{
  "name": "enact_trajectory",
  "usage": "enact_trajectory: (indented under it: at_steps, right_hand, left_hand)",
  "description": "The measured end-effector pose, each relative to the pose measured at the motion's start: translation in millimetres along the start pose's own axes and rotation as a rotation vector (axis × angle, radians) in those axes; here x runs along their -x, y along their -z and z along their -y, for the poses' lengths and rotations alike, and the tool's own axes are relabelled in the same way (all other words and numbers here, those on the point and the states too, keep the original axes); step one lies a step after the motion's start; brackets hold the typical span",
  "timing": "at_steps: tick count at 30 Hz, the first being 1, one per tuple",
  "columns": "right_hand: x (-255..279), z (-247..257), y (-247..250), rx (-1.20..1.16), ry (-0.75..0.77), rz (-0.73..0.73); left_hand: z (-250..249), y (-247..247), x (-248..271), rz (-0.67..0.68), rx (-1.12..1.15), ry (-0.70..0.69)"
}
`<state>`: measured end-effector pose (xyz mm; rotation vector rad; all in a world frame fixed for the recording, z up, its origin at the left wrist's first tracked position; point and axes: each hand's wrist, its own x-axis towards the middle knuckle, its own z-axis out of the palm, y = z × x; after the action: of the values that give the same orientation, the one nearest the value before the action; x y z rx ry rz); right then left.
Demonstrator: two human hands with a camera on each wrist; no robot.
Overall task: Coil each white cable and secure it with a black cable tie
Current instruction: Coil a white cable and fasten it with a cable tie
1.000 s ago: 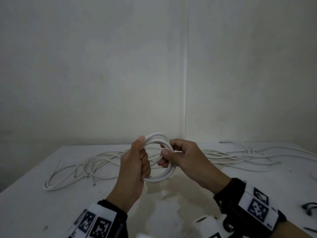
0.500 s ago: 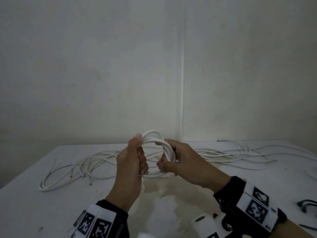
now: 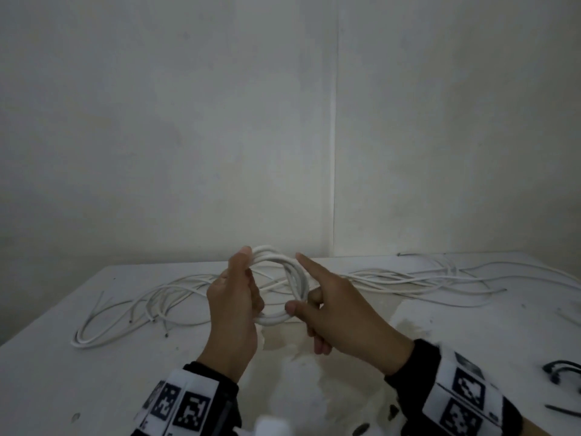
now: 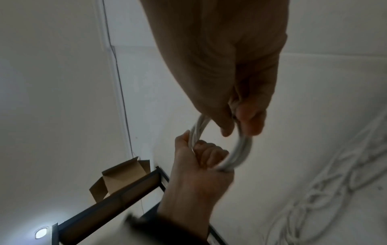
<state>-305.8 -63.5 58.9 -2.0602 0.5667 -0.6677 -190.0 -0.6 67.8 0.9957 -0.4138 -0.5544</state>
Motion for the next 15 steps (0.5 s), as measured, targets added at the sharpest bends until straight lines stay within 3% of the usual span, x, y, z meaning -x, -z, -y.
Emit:
enact_trajectory:
  at_steps: [5, 10, 15]
  right_hand:
    - [9, -9, -7, -0.095, -0.025, -0.049]
    - [-2, -16, 3, 0.130, 0.032, -0.163]
    - [-11, -11, -5, -0.332, 0.109, -0.171]
  left_hand:
    - [-1, -3, -1, 0.013, 0.071, -0.003]
    - [2, -4, -1, 0.110, 0.038, 0.043]
    - [7, 1, -4, 0.232, 0.050, 0.082]
